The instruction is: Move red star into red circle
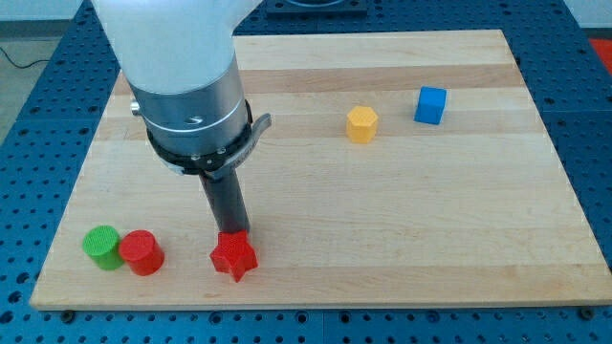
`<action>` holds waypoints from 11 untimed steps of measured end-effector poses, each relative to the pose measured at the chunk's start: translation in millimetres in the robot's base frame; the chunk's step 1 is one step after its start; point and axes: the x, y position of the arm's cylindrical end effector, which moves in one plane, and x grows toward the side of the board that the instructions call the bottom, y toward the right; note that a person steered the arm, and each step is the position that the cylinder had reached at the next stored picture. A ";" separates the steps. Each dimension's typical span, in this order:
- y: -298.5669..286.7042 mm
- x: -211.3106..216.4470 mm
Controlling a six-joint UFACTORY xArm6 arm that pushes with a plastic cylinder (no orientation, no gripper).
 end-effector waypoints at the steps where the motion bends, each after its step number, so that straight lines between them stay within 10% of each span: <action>1: 12.5 -33.5; 3: 120.5 36.6; 5: -3.7 55.6; 8: 69.5 17.6; 11: -19.1 10.9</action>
